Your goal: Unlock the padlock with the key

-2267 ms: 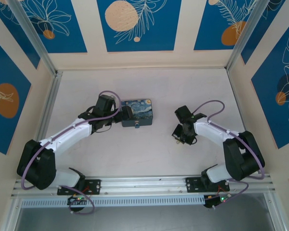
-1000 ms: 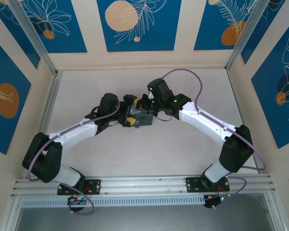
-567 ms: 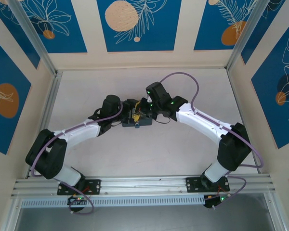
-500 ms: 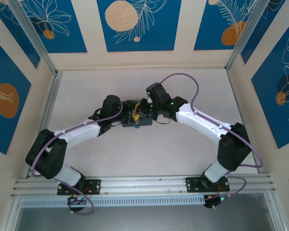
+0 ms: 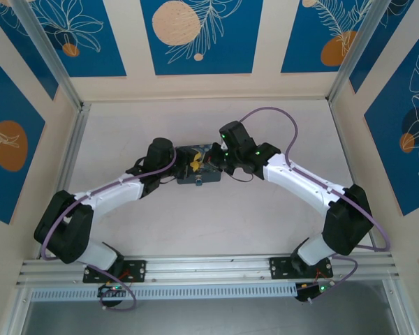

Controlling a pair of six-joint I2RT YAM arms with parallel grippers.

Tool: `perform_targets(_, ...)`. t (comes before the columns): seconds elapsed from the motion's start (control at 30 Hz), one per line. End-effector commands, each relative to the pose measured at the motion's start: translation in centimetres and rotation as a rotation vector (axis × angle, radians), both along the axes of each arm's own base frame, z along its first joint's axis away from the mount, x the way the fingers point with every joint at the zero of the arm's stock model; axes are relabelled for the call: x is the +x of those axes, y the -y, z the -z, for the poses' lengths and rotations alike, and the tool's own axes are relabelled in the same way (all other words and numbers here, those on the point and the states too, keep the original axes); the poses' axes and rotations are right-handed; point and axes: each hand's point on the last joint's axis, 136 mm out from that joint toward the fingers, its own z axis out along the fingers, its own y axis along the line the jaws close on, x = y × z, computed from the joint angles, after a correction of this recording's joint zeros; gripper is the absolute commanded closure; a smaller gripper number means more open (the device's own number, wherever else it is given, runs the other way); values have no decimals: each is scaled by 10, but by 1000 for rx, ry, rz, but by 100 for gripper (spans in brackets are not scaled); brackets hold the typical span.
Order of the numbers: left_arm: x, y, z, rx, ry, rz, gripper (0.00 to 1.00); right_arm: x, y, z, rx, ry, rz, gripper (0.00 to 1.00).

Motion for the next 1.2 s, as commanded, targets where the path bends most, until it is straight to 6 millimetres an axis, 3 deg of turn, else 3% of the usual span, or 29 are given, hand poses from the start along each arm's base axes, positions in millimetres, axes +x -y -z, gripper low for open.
perform_targets(0.0, -4, -1, -2, 21, 13, 3, 78, 0, 6, -7, 15, 14, 23, 100)
perform_targets(0.4, -6, -1, 0, 38, 19, 14, 78, 1, 6, -9, 20, 19, 26, 100)
perform_targets(0.5, -8, -2, 3, 46, 13, 20, 71, 2, 5, -11, 24, 23, 27, 100)
perform_targets(0.67, -11, -3, 9, 55, -3, 31, 50, 5, 3, -17, 30, 36, 27, 100)
perform_targets(0.77, -13, 0, 11, 50, -11, 42, 45, 7, -1, -19, 36, 39, 23, 100)
perform_targets(1.17, -13, 14, 5, -11, -8, 49, 49, 15, -20, -22, 45, 47, -1, 100)
